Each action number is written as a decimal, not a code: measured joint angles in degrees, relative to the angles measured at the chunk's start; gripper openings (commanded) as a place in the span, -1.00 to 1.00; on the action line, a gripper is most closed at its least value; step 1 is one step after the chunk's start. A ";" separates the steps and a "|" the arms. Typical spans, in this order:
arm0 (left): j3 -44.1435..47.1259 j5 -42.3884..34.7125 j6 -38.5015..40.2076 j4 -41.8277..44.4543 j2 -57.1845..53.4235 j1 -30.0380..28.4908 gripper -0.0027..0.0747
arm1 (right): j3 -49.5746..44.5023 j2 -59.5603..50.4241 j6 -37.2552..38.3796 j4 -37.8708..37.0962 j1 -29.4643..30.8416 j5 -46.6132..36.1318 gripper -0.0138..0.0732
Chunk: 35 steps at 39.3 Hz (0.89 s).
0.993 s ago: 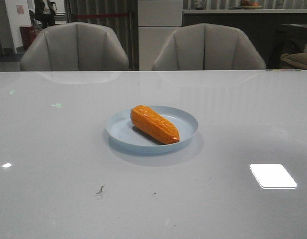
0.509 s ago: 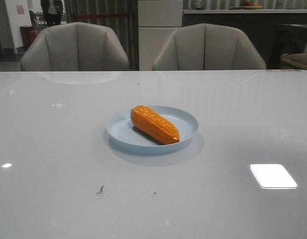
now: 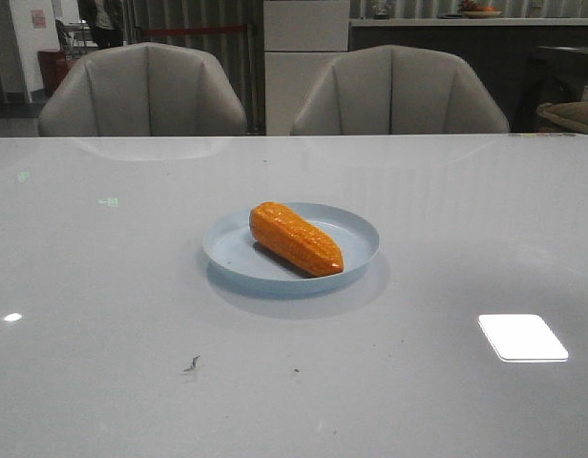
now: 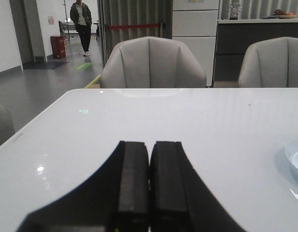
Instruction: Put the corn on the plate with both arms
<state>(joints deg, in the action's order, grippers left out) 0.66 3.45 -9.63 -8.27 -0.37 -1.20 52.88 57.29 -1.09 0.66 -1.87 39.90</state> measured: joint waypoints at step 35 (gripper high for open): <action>0.00 0.91 0.00 0.00 0.00 0.00 -0.69 | -2.88 -2.17 0.00 -1.69 0.00 -1.64 0.68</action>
<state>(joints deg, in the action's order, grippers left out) 0.66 4.36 -9.63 -8.27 -0.37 -1.20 50.01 55.12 -1.09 -1.02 -1.87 38.26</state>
